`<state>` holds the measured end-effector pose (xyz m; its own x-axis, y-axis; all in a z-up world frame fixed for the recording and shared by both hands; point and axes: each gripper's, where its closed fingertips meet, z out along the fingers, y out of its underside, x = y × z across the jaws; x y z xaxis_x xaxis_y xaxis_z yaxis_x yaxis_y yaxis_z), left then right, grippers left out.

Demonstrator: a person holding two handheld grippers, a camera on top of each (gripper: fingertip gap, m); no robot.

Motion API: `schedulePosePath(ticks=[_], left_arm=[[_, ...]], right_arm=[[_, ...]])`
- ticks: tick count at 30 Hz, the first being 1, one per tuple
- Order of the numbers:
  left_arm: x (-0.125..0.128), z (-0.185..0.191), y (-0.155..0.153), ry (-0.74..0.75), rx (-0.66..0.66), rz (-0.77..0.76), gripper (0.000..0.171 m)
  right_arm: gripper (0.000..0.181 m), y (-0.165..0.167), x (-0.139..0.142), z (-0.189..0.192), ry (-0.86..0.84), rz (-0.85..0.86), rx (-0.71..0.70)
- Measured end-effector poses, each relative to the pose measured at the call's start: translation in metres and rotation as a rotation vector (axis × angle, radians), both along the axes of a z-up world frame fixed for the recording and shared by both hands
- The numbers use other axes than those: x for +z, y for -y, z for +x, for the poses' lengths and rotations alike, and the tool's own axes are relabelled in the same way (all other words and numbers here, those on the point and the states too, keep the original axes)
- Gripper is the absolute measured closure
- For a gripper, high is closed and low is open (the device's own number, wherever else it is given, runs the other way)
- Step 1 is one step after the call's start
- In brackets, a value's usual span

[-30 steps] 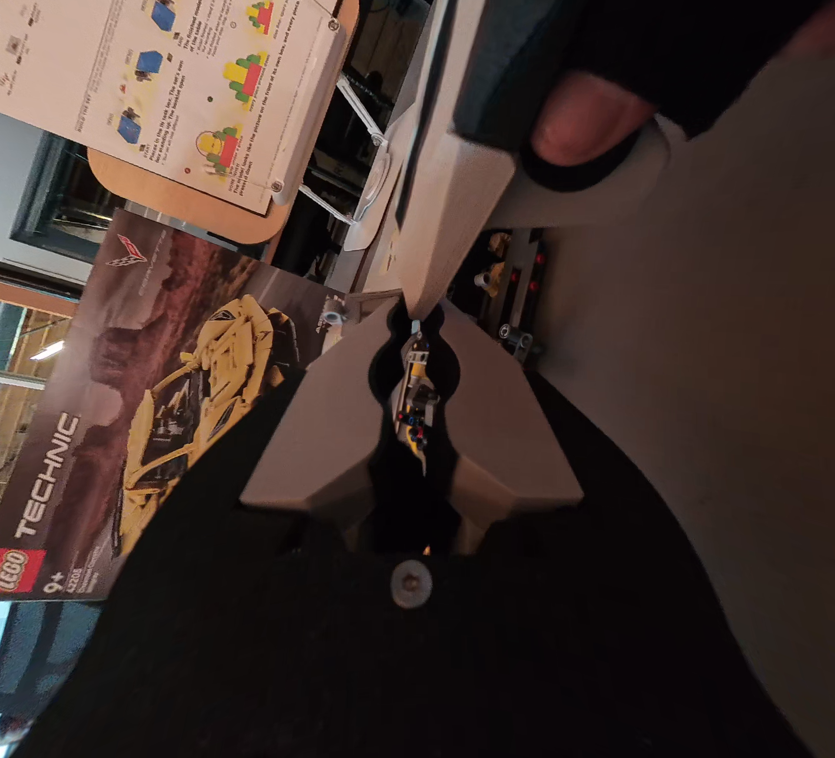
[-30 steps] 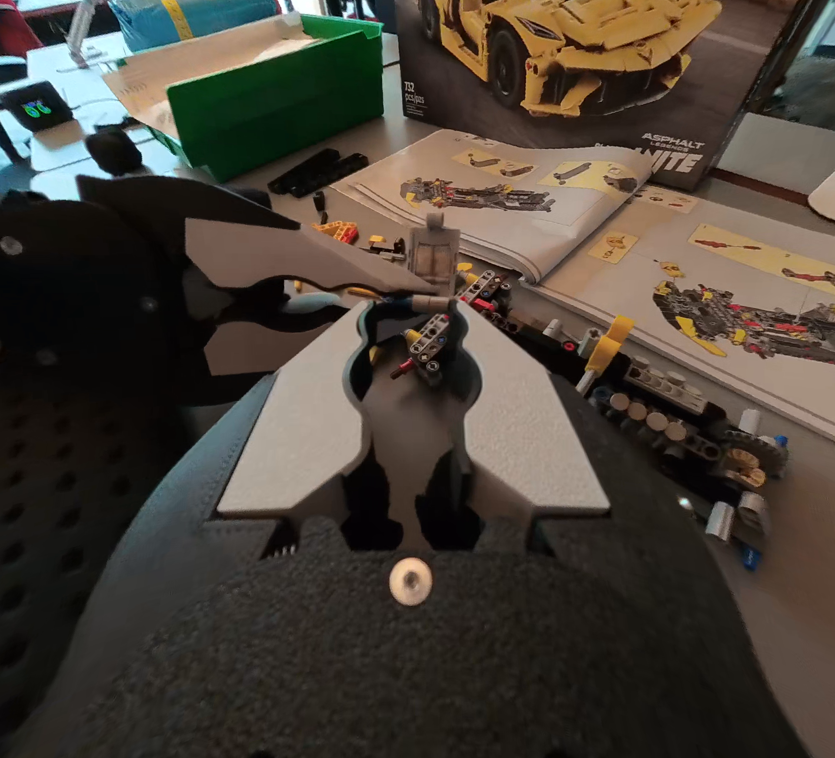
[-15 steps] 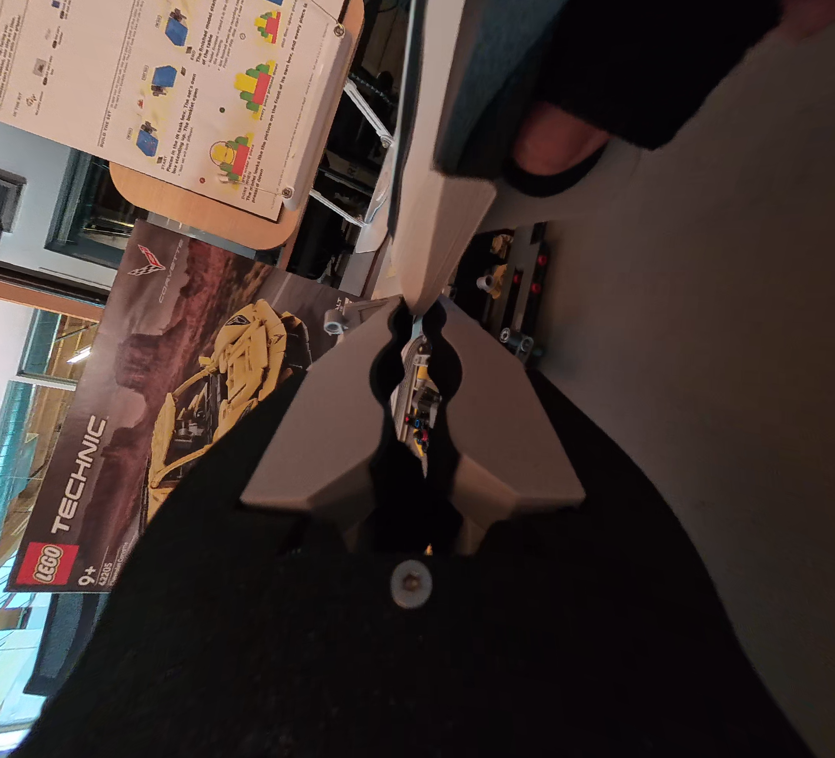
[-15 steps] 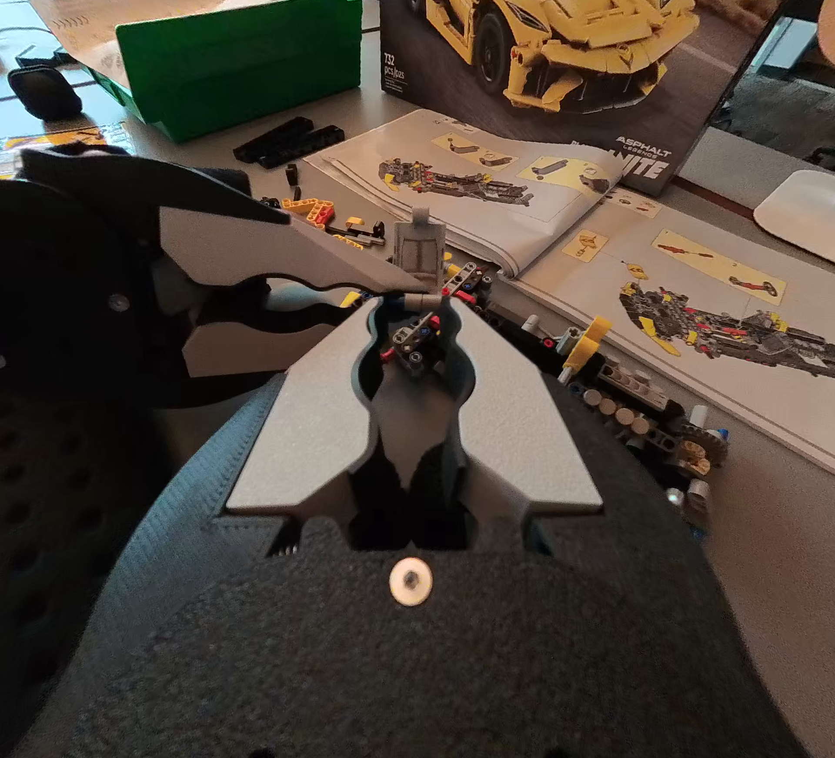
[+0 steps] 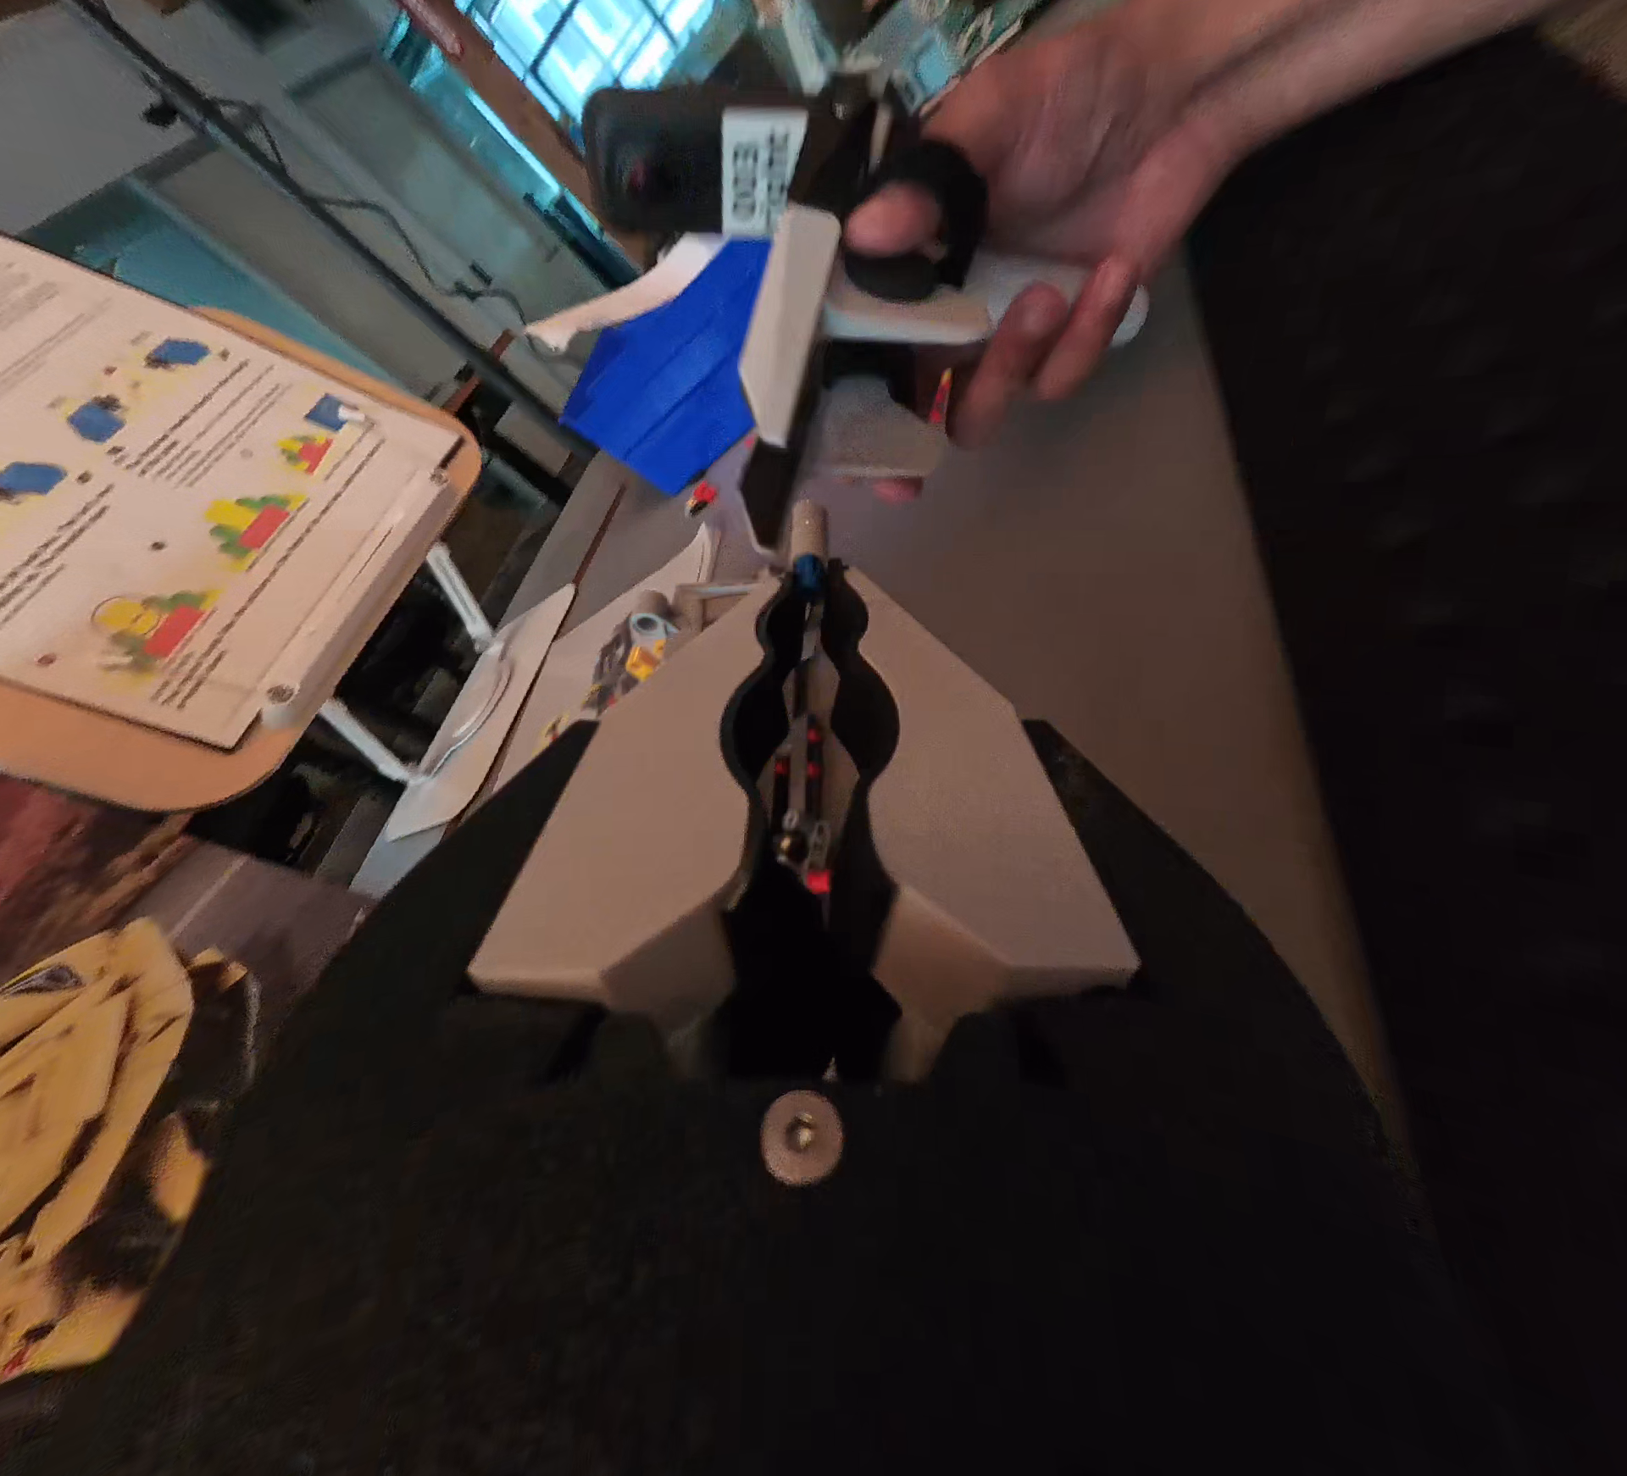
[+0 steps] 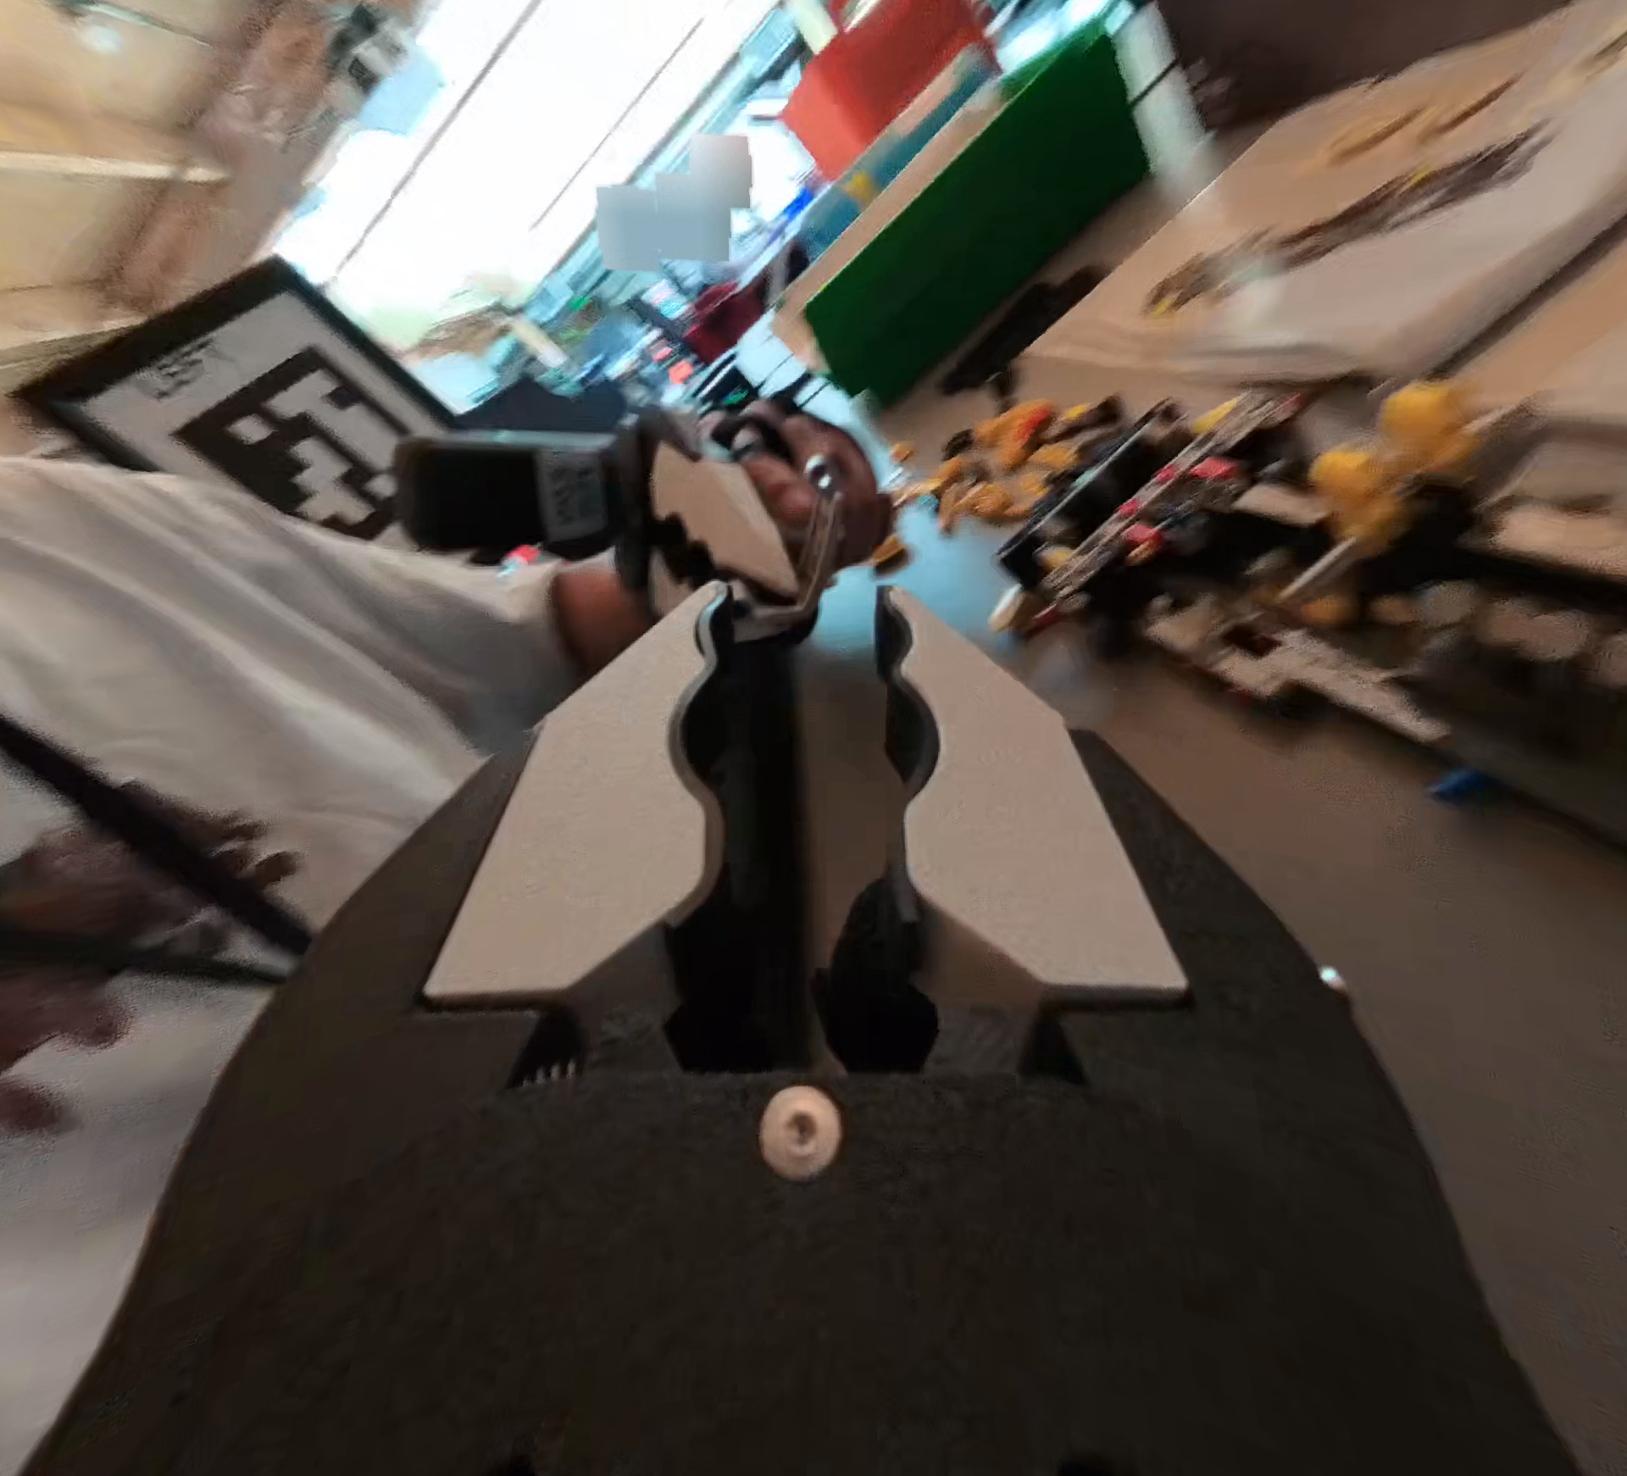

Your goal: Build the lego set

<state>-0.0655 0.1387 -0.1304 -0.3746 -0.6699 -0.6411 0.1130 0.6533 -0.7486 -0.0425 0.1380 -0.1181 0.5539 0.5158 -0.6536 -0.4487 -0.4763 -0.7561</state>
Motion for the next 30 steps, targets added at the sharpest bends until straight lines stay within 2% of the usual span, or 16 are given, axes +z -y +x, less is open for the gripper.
schedulePosePath(ticks=[2,6,9,13,17,21,25,27,30], left_arm=[[0.006,-0.005,0.009,0.03,-0.058,-0.02,0.171],[0.006,-0.014,0.024,0.047,-0.131,-0.007,0.171],[0.003,-0.016,0.026,0.035,-0.149,0.009,0.171],[-0.005,-0.021,0.036,-0.007,-0.2,0.019,0.171],[-0.009,-0.02,0.035,-0.033,-0.199,0.016,0.171],[-0.014,-0.01,0.017,-0.081,-0.108,0.008,0.168],[-0.023,-0.008,0.006,-0.16,-0.074,-0.014,0.17],[-0.027,-0.004,-0.008,-0.177,-0.014,-0.01,0.17],[-0.028,0.006,-0.04,-0.199,0.141,-0.03,0.171]], right_arm=[[0.149,0.006,-0.007,-0.016,-0.01,-0.04,0.107],[0.152,0.007,-0.012,-0.037,-0.015,-0.078,0.191],[0.178,0.009,-0.003,-0.037,-0.075,-0.056,0.209],[0.171,0.006,0.002,-0.034,-0.135,-0.056,0.187],[0.176,0.005,-0.004,-0.034,-0.061,-0.07,0.167],[0.176,-0.005,-0.009,-0.02,0.075,-0.078,0.034],[0.178,-0.015,-0.018,-0.011,0.169,-0.114,-0.08],[0.157,-0.028,-0.029,0.005,0.247,-0.118,-0.195],[0.139,-0.045,-0.041,0.024,0.369,-0.126,-0.38]])
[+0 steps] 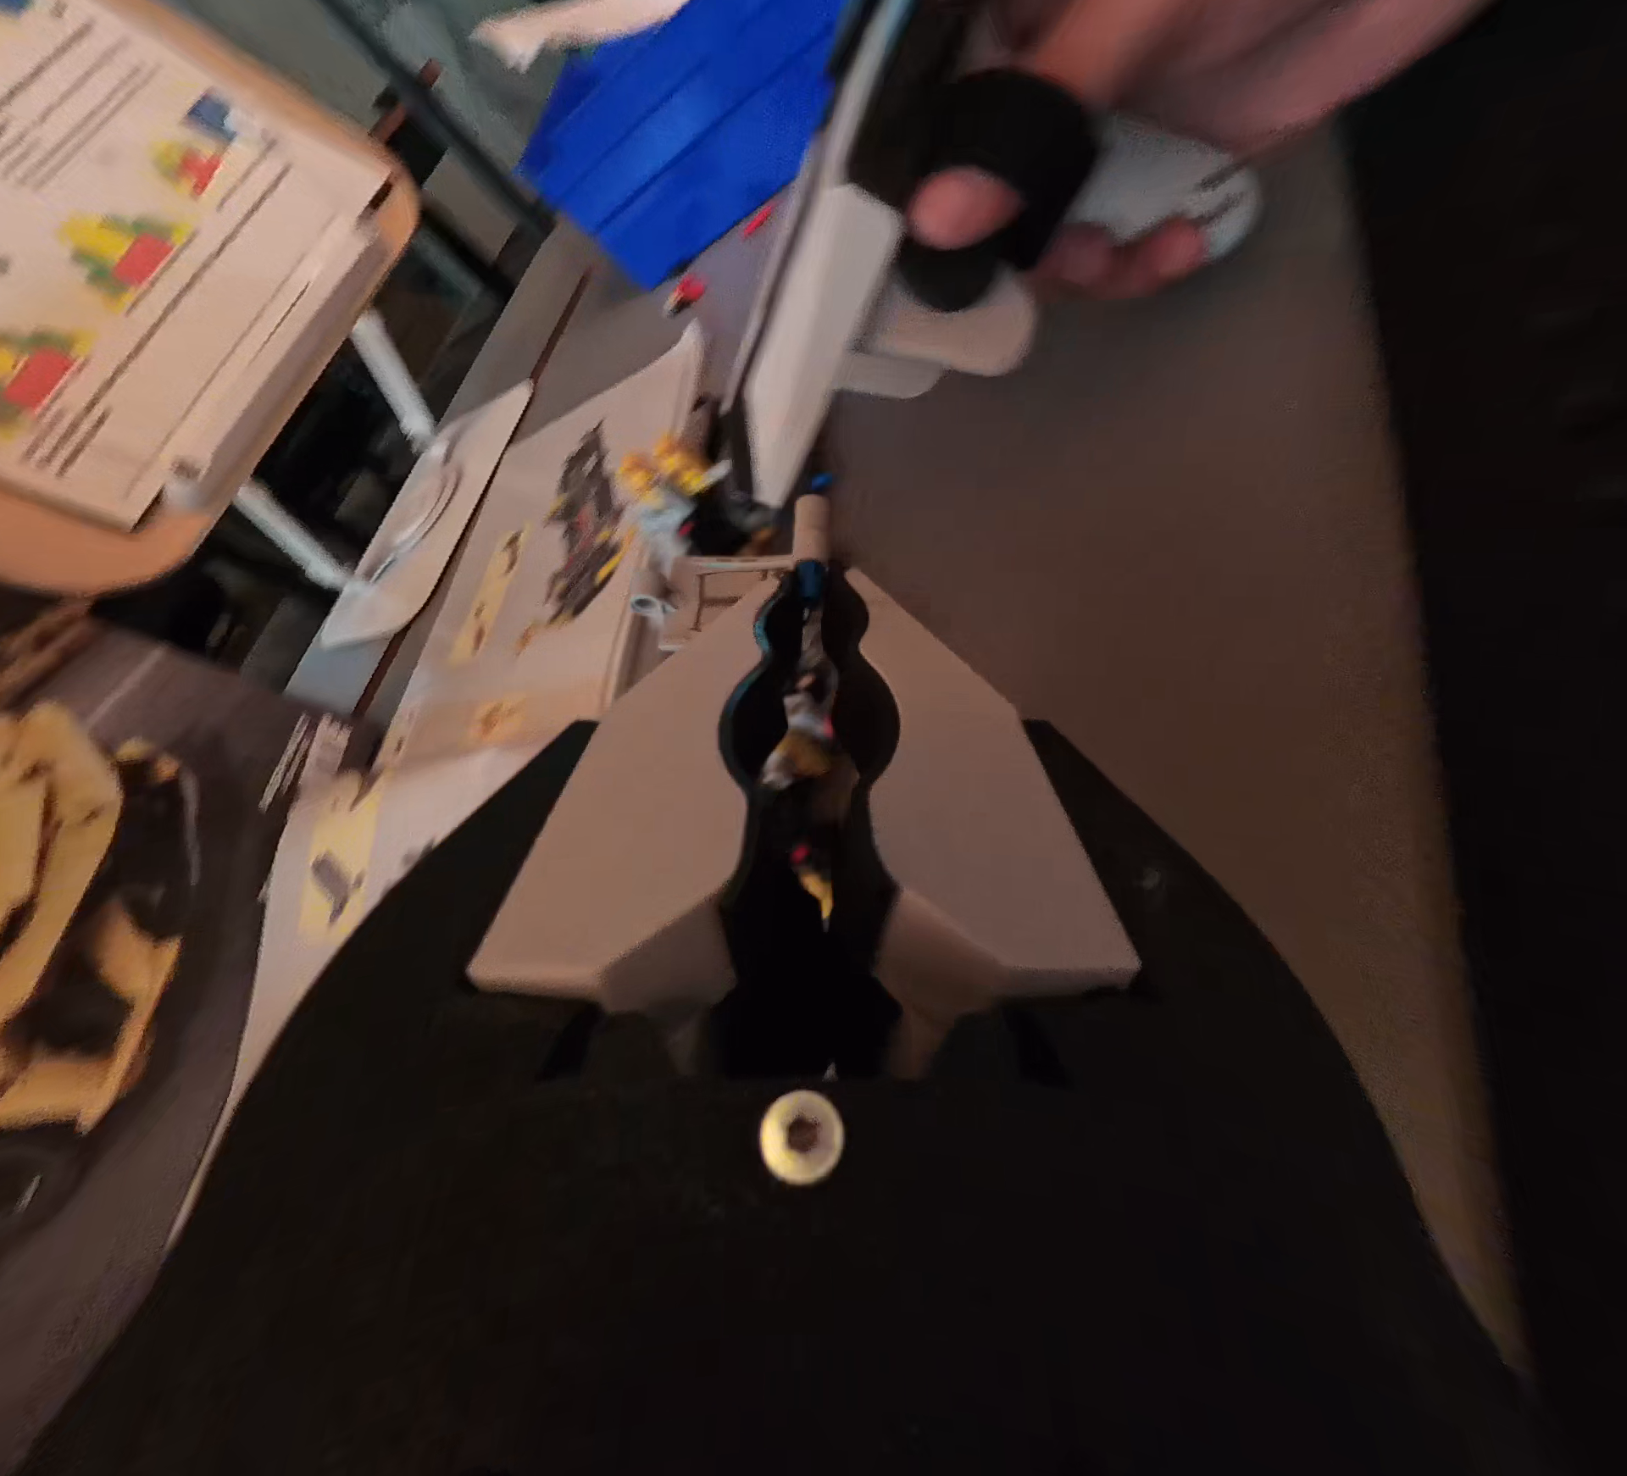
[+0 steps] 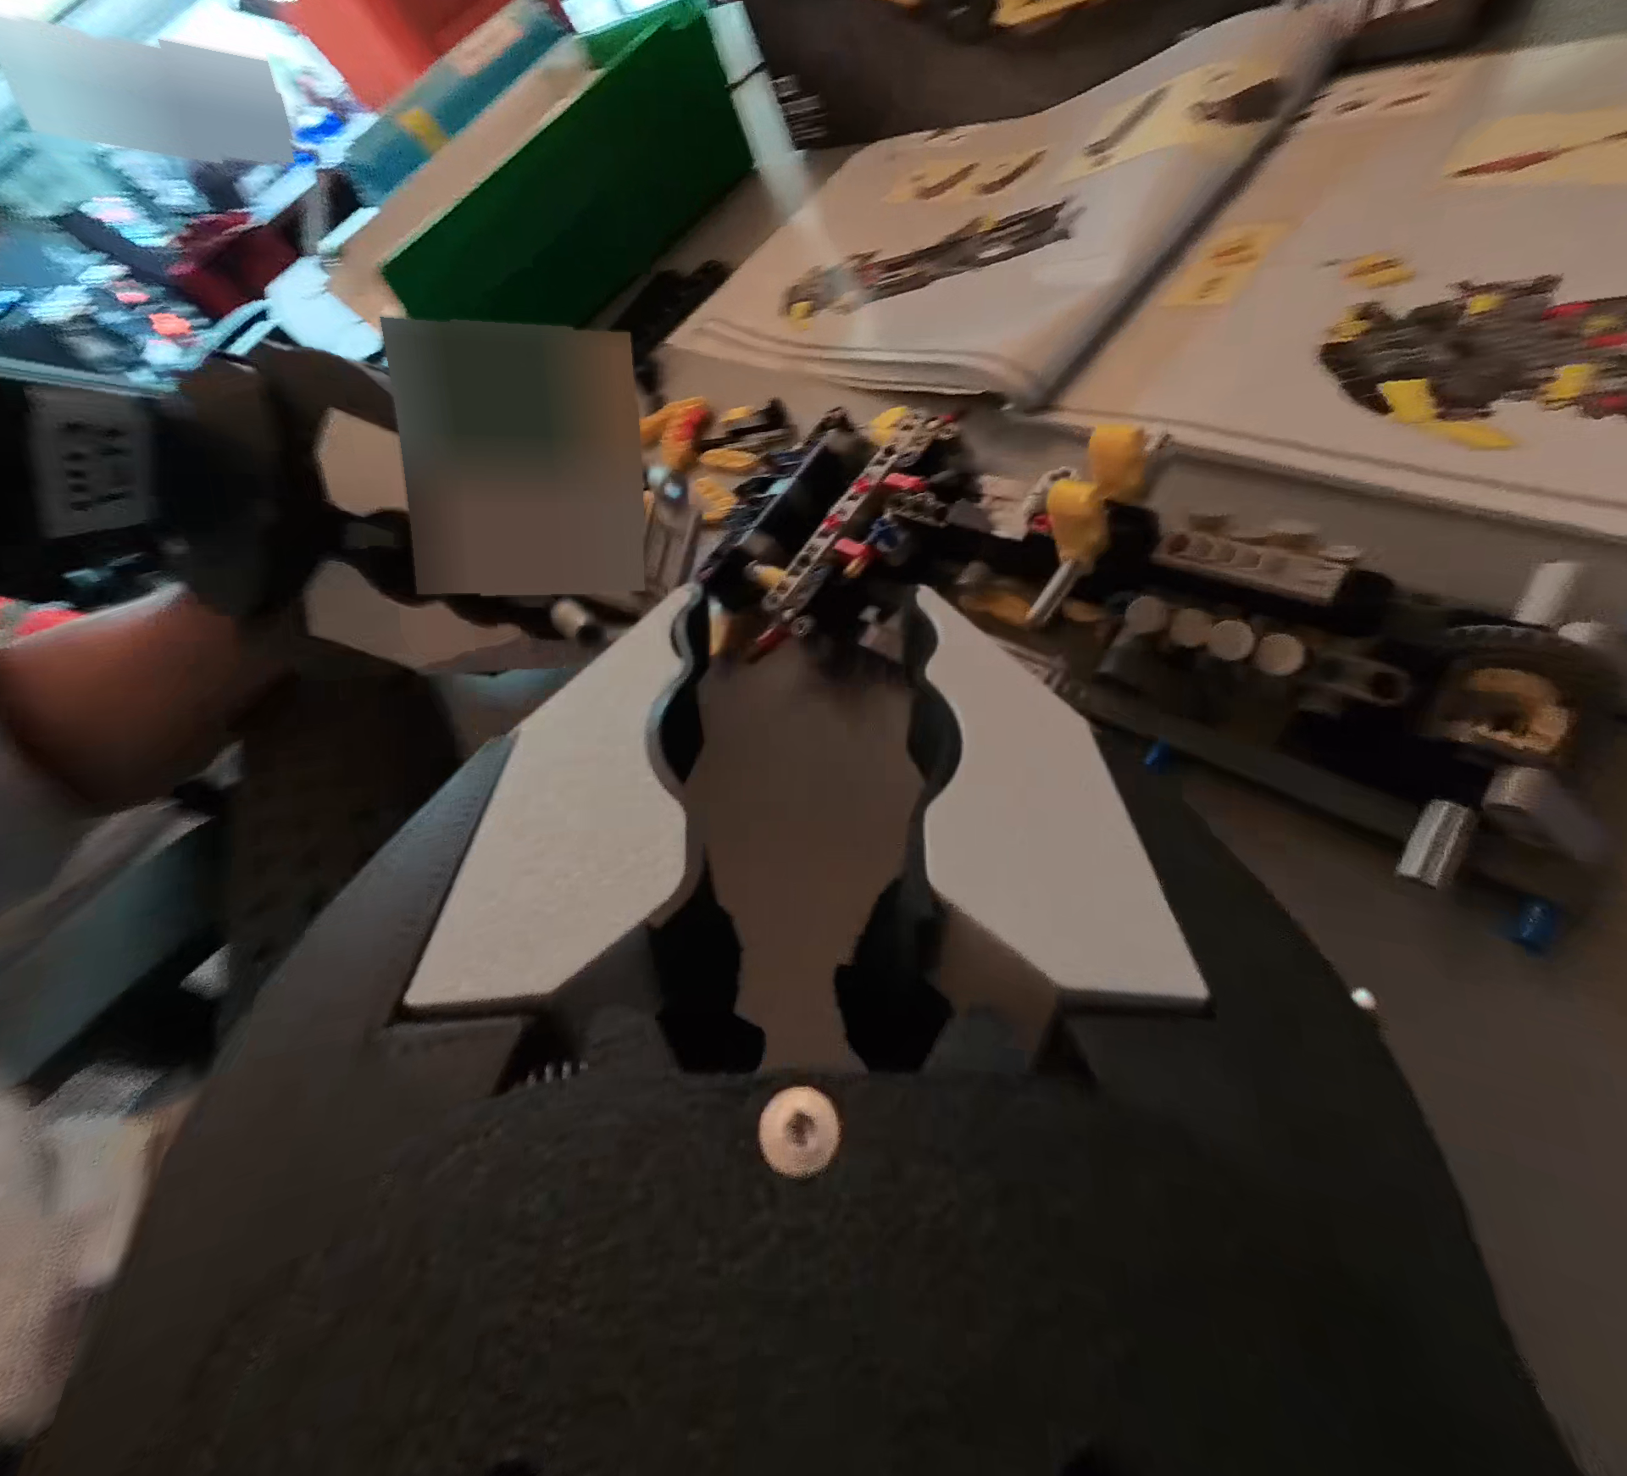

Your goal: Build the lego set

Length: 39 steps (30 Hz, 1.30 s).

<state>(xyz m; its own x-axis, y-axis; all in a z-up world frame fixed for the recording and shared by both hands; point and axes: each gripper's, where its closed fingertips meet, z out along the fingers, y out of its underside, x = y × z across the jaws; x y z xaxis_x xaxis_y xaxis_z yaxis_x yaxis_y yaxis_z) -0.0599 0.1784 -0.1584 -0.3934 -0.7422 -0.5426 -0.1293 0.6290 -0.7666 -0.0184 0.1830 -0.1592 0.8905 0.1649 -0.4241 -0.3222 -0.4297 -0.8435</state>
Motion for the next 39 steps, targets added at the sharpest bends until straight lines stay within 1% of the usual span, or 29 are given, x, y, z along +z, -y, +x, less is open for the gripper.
schedulePosePath(ticks=[1,2,4,7,8,10,12,14,16,17,18,19,20,21,23,24,25,26,27,29,30,32,34,35,39], left_arm=[[-0.001,0.004,-0.014,-0.014,0.069,-0.004,0.171],[-0.003,0.007,-0.028,-0.03,0.135,-0.009,0.171],[-0.006,0.01,-0.051,-0.048,0.238,-0.044,0.171],[-0.004,0.012,-0.063,-0.052,0.29,-0.142,0.171],[-0.005,0.012,-0.064,-0.052,0.289,-0.161,0.171],[-0.005,0.013,-0.063,-0.04,0.287,-0.163,0.171],[-0.005,0.014,-0.065,-0.027,0.293,-0.146,0.171],[-0.005,0.014,-0.065,-0.023,0.295,-0.127,0.171],[-0.005,0.014,-0.066,-0.02,0.3,-0.127,0.171],[-0.005,0.013,-0.065,-0.029,0.295,-0.142,0.171],[-0.006,0.013,-0.065,-0.038,0.29,-0.159,0.171],[-0.006,0.013,-0.065,-0.04,0.292,-0.169,0.171],[-0.005,0.013,-0.065,-0.036,0.293,-0.178,0.171],[-0.005,0.013,-0.064,-0.04,0.288,-0.193,0.171],[-0.007,0.013,-0.064,-0.056,0.29,-0.214,0.171],[-0.008,0.013,-0.064,-0.058,0.293,-0.217,0.171],[-0.009,0.013,-0.064,-0.063,0.291,-0.218,0.171],[-0.01,0.013,-0.063,-0.068,0.29,-0.22,0.171],[-0.01,0.013,-0.063,-0.066,0.287,-0.221,0.171],[-0.01,0.013,-0.062,-0.065,0.28,-0.217,0.171],[-0.012,0.013,-0.061,-0.07,0.278,-0.214,0.171],[-0.015,0.013,-0.061,-0.083,0.276,-0.206,0.171],[-0.017,0.013,-0.06,-0.087,0.274,-0.195,0.171],[-0.018,0.013,-0.06,-0.091,0.272,-0.191,0.171],[-0.018,0.014,-0.06,-0.092,0.273,-0.19,0.171]], right_arm=[[0.132,-0.006,-0.004,0.0,0.043,-0.001,-0.039],[0.132,-0.01,-0.011,0.0,0.101,-0.033,-0.081],[0.154,-0.015,-0.025,0.01,0.221,-0.119,-0.209],[0.157,-0.021,-0.028,0.021,0.325,-0.155,-0.321],[0.158,-0.022,-0.028,0.023,0.343,-0.166,-0.335],[0.158,-0.019,-0.038,0.023,0.36,-0.214,-0.343],[0.152,-0.017,-0.041,0.025,0.35,-0.233,-0.373],[0.145,-0.013,-0.038,0.021,0.311,-0.229,-0.395],[0.136,-0.003,-0.033,0.015,0.298,-0.217,-0.423],[0.13,0.002,-0.024,0.017,0.346,-0.182,-0.442],[0.13,0.007,-0.014,0.025,0.423,-0.169,-0.488],[0.125,0.009,-0.006,0.033,0.509,-0.174,-0.516],[0.116,0.004,0.001,0.039,0.592,-0.175,-0.506],[0.115,-0.004,0.004,0.042,0.66,-0.189,-0.483],[0.106,-0.021,0.001,0.053,0.759,-0.21,-0.443],[0.103,-0.028,-0.006,0.056,0.768,-0.241,-0.405],[0.096,-0.033,-0.014,0.054,0.739,-0.274,-0.366],[0.094,-0.036,-0.019,0.051,0.707,-0.287,-0.338],[0.099,-0.038,-0.021,0.05,0.711,-0.288,-0.33],[0.101,-0.036,-0.023,0.058,0.806,-0.319,-0.343],[0.101,-0.035,-0.025,0.057,0.822,-0.33,-0.329],[0.101,-0.035,-0.028,0.051,0.799,-0.331,-0.298],[0.102,-0.031,-0.033,0.055,0.832,-0.376,-0.294],[0.104,-0.031,-0.033,0.058,0.853,-0.38,-0.297],[0.116,-0.034,-0.034,0.055,0.833,-0.376,-0.262]])
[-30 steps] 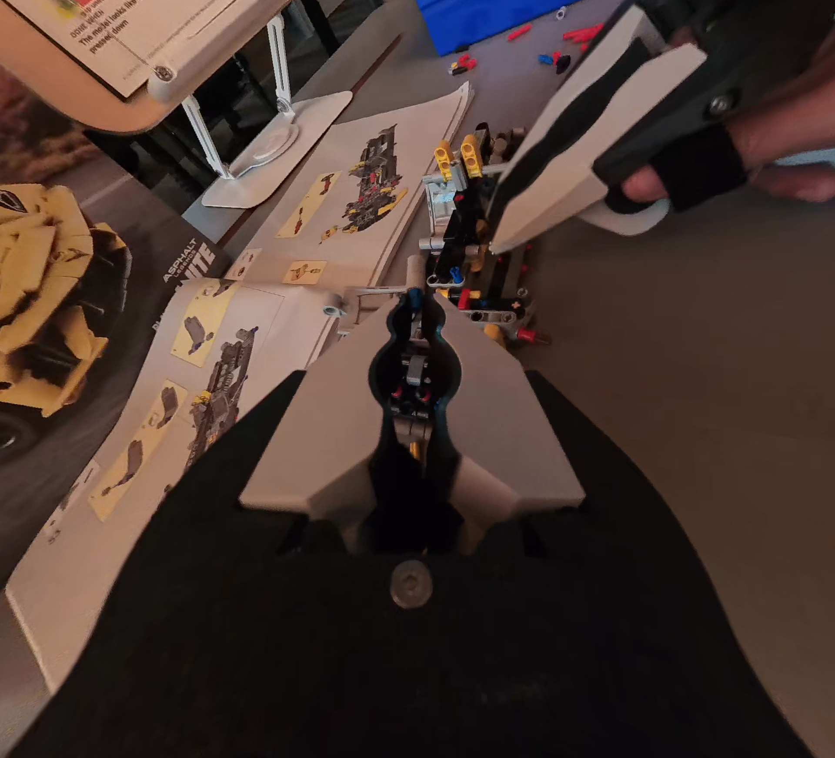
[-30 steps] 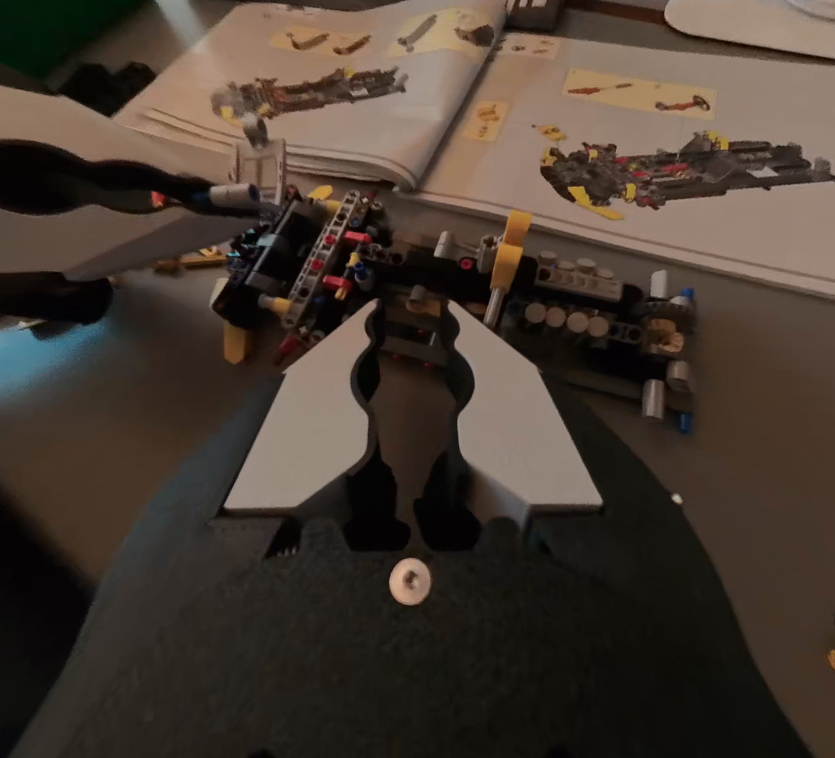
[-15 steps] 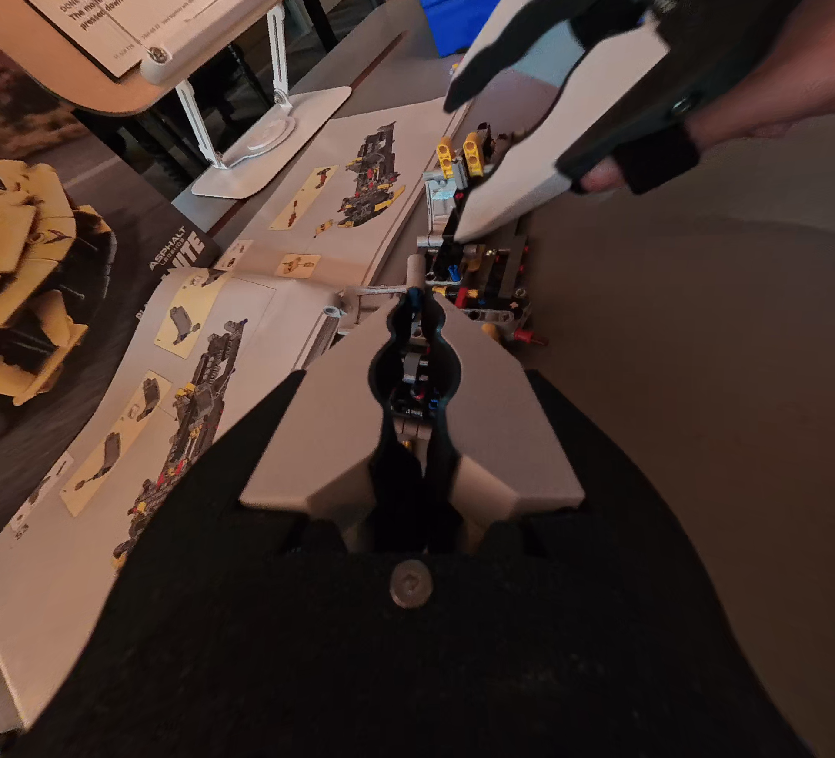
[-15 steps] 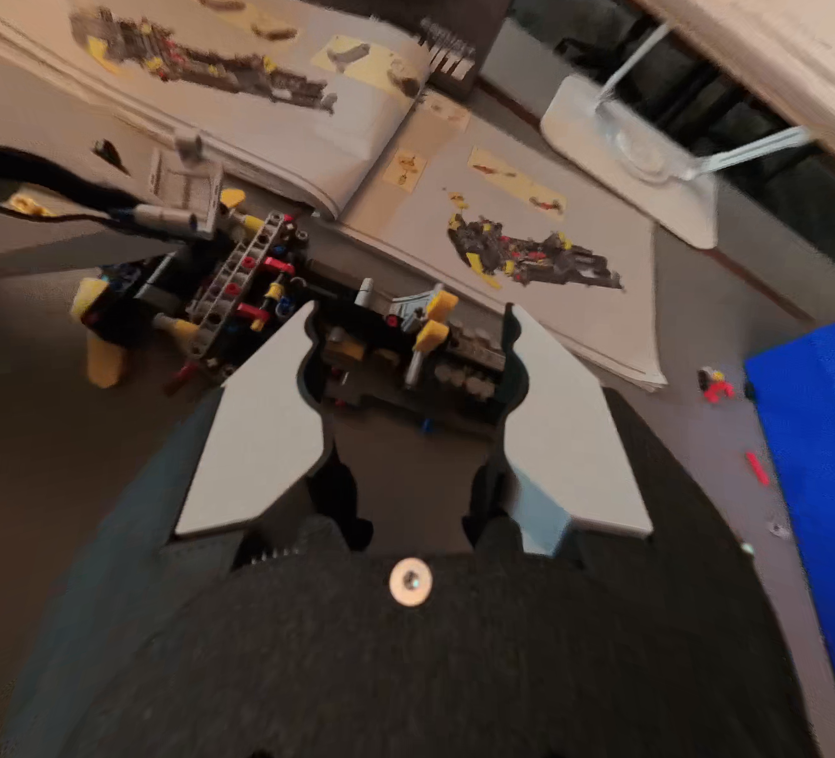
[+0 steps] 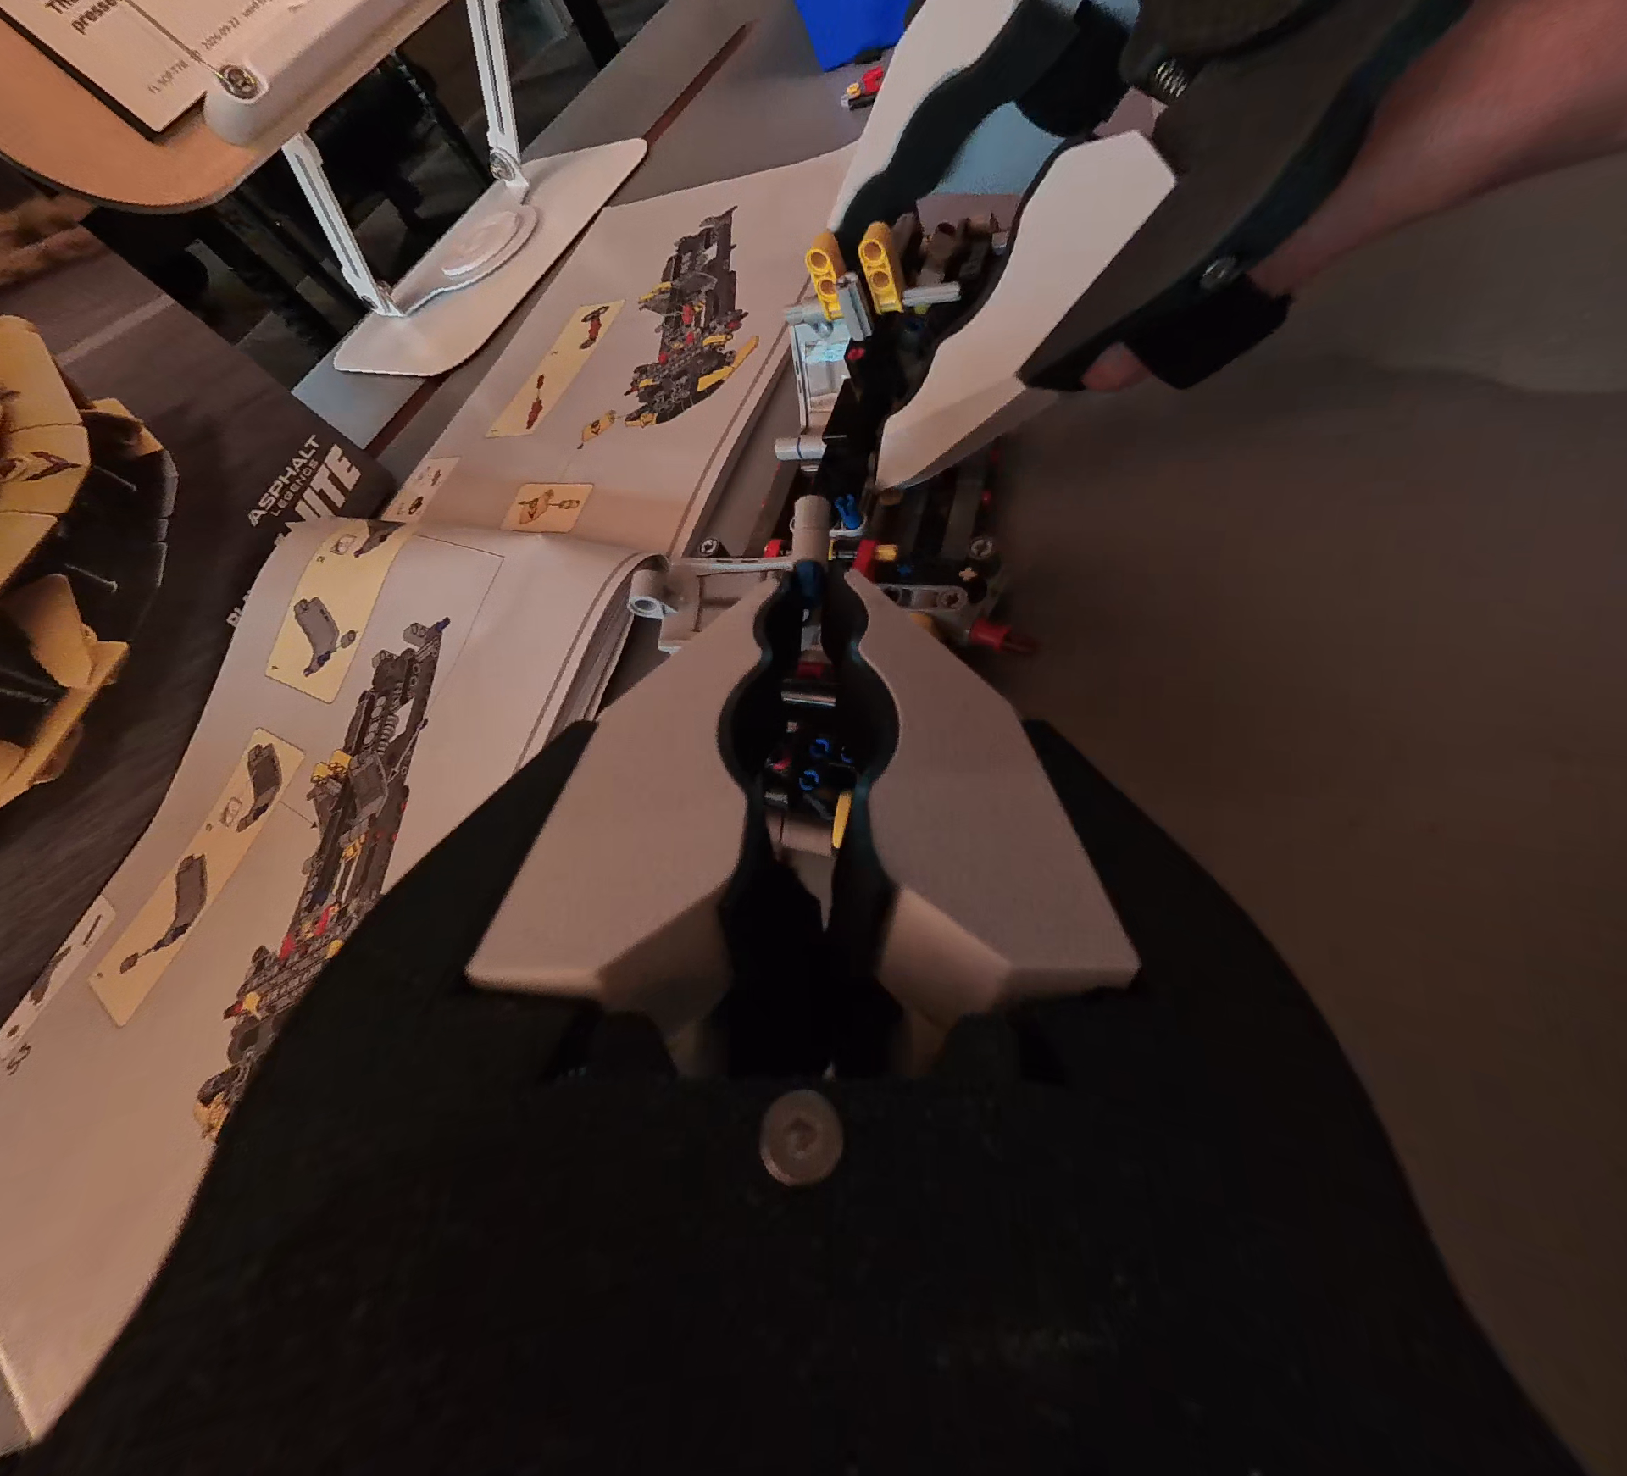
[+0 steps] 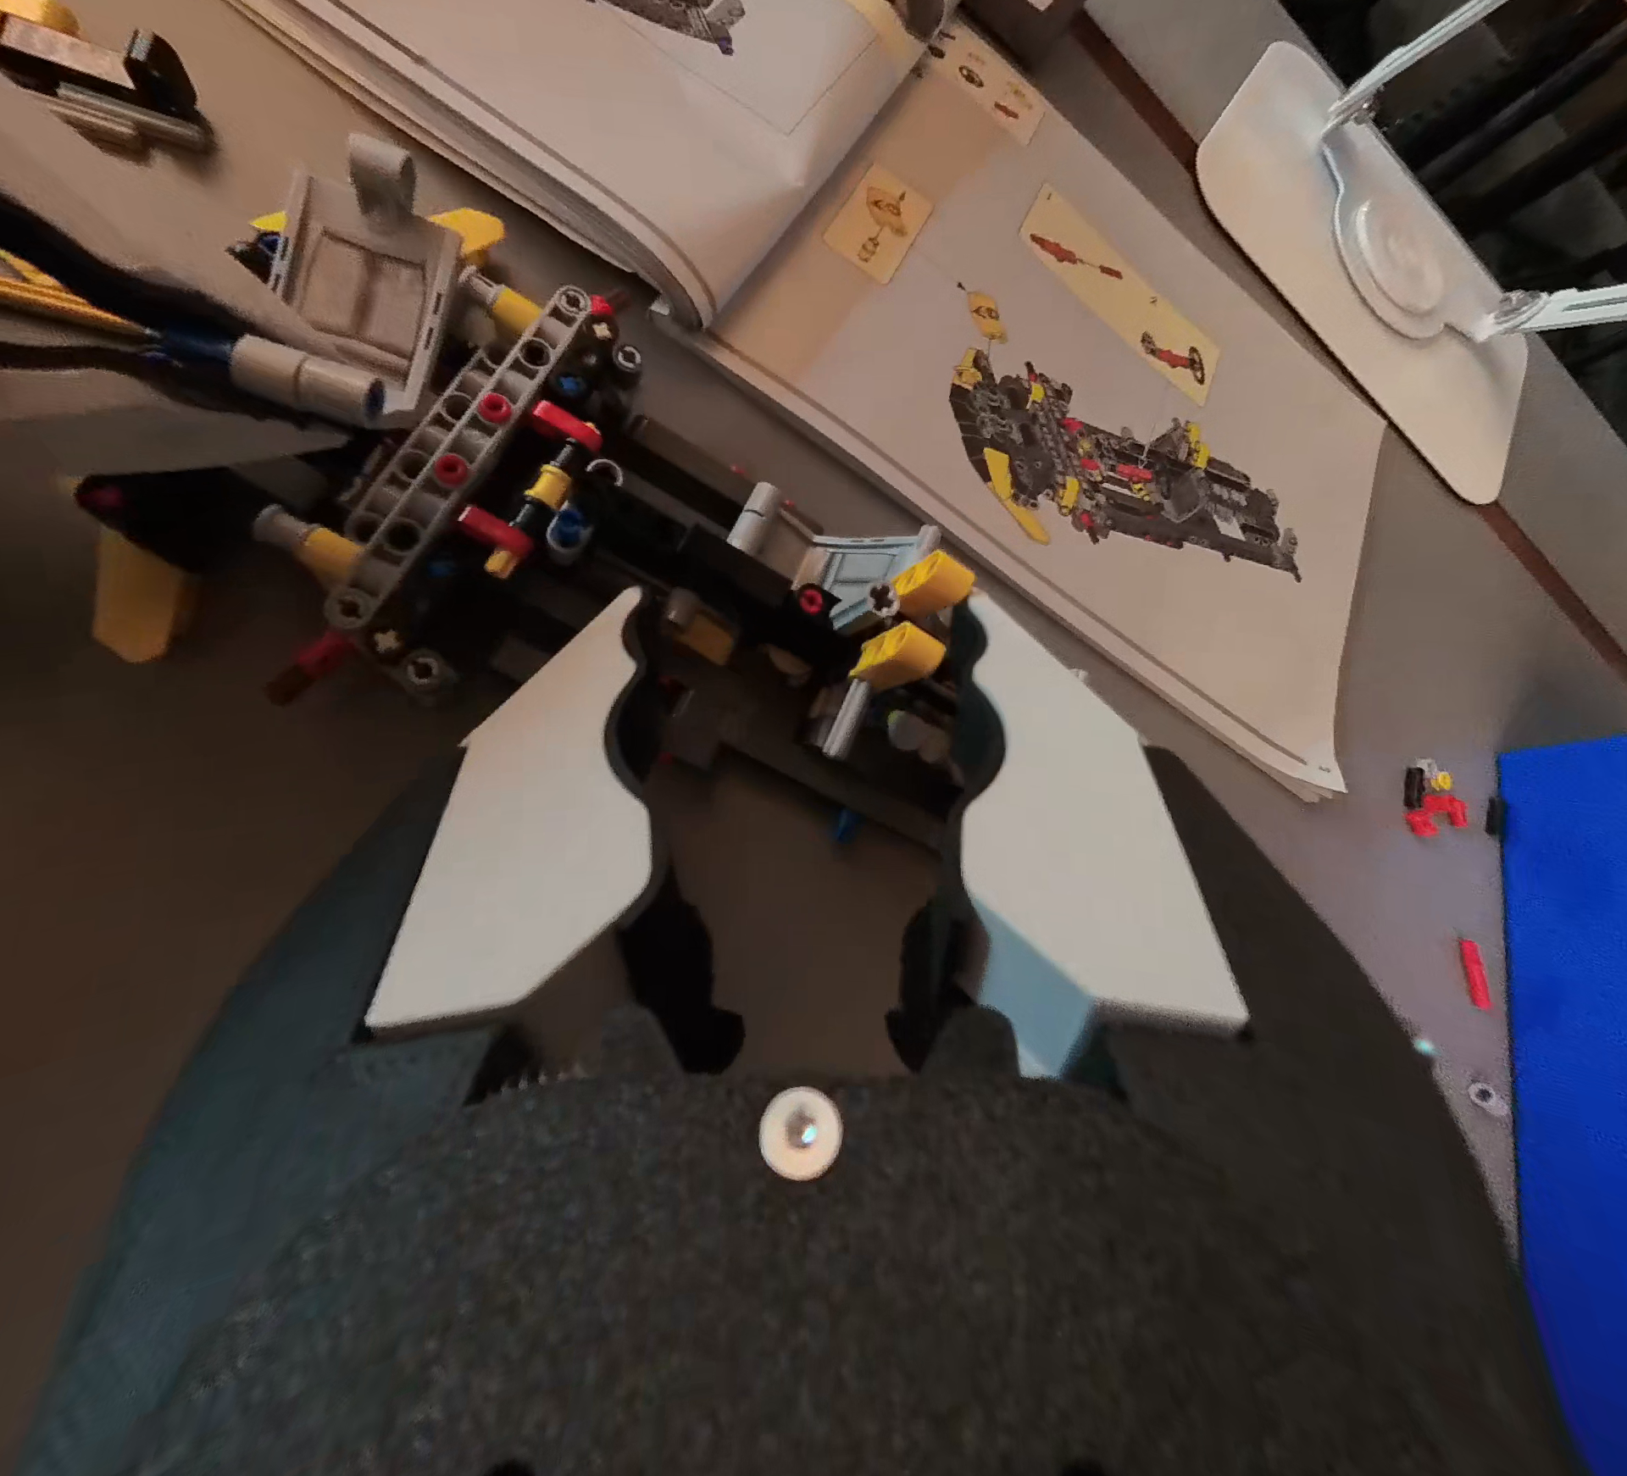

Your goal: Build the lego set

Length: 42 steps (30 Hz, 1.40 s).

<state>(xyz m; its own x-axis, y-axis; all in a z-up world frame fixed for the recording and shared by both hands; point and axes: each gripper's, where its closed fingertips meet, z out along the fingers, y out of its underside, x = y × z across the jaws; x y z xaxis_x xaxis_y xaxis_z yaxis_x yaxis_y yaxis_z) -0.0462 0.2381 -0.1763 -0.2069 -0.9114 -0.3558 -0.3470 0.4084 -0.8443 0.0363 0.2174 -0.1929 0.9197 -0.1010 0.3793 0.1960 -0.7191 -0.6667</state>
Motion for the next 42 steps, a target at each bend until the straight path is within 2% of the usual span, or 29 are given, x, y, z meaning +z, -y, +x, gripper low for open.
schedulePosePath(ticks=[8,17,19,21,23,26,28,31,35,39,42], left_arm=[[0.001,0.0,-0.001,0.004,0.003,-0.009,0.171],[0.001,0.0,0.002,0.006,-0.007,0.002,0.171],[0.003,-0.001,0.002,0.014,-0.01,-0.001,0.171],[0.005,-0.001,0.003,0.022,-0.022,-0.011,0.171],[0.008,-0.003,0.014,0.023,-0.091,-0.032,0.171],[0.031,-0.014,0.052,0.118,-0.312,-0.099,0.171],[0.046,-0.026,0.075,0.174,-0.446,-0.149,0.17],[0.059,-0.037,0.096,0.219,-0.551,-0.185,0.17],[0.071,-0.053,0.118,0.267,-0.679,-0.248,0.17],[0.094,-0.073,0.136,0.345,-0.828,-0.379,0.17],[0.086,-0.075,0.143,0.322,-0.856,-0.365,0.17]], right_arm=[[0.129,0.001,0.003,-0.001,-0.087,0.007,0.012],[0.127,0.002,0.003,-0.001,-0.058,0.01,-0.001],[0.122,0.003,0.005,-0.001,-0.051,0.01,0.002],[0.118,0.006,0.013,-0.001,-0.05,0.036,-0.001],[0.116,0.011,0.029,-0.004,-0.099,0.102,0.006],[0.126,0.017,0.058,-0.03,-0.395,0.246,0.136],[0.137,0.026,0.075,-0.061,-0.729,0.287,0.327],[0.147,0.048,0.091,-0.087,-1.176,0.246,0.538],[0.137,0.078,0.089,-0.119,-1.364,0.131,0.745],[0.143,0.096,0.11,-0.135,-1.702,0.192,0.97],[0.142,0.104,0.117,-0.147,-1.792,0.182,1.071]])
